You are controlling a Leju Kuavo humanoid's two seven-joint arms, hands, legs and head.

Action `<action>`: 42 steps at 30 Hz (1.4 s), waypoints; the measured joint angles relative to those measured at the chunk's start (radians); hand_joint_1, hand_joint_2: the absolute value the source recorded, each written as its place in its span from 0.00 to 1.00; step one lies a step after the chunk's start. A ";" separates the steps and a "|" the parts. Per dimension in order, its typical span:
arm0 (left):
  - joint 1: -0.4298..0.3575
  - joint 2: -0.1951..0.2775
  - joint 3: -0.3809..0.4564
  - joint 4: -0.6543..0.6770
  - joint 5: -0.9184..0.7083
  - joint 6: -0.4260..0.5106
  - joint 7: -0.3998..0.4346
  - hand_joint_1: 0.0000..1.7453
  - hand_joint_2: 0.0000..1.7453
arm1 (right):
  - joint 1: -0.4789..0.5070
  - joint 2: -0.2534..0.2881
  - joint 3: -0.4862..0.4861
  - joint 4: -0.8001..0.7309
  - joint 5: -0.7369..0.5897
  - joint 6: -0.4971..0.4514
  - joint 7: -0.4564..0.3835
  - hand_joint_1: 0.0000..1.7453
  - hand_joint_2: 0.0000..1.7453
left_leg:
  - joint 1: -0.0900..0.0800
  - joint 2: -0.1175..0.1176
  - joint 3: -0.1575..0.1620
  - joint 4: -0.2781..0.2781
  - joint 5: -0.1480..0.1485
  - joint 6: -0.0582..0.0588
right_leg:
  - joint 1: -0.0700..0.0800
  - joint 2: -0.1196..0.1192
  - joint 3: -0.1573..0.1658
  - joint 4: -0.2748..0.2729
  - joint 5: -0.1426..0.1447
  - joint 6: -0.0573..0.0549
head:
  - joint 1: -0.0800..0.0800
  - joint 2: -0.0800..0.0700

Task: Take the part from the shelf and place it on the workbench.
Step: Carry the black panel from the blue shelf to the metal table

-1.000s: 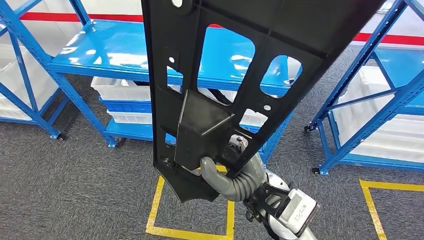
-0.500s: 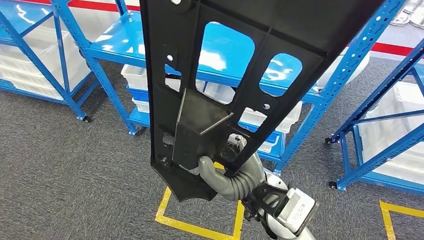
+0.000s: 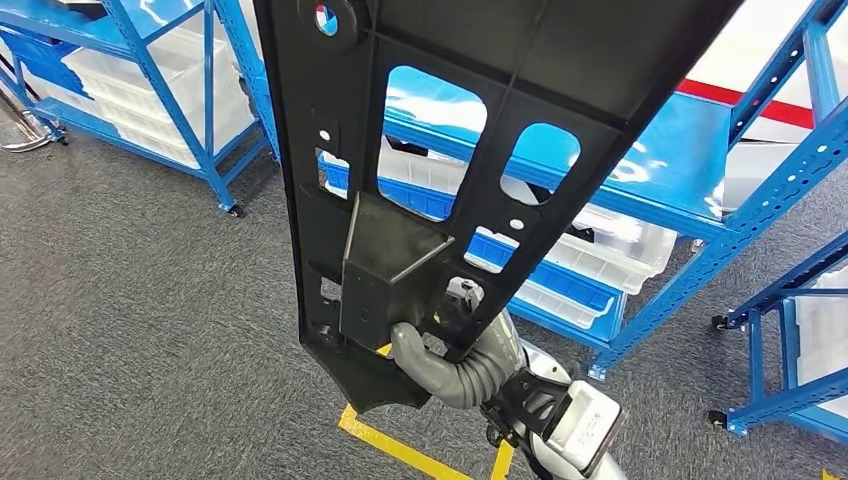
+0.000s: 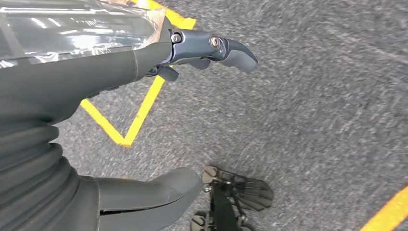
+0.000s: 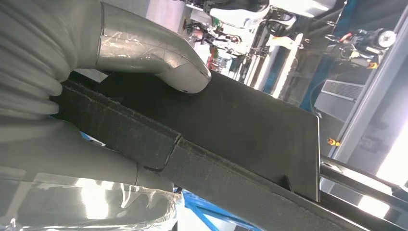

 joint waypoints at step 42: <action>0.009 0.006 0.001 -0.001 -0.006 -0.024 -0.008 0.00 1.00 | -0.021 0.026 0.004 0.047 -0.006 0.031 -0.007 1.00 1.00 | 0.023 0.139 -0.090 0.149 -0.036 -0.043 | -0.006 -0.124 0.004 0.007 -0.010 -0.029 | -0.007 0.000</action>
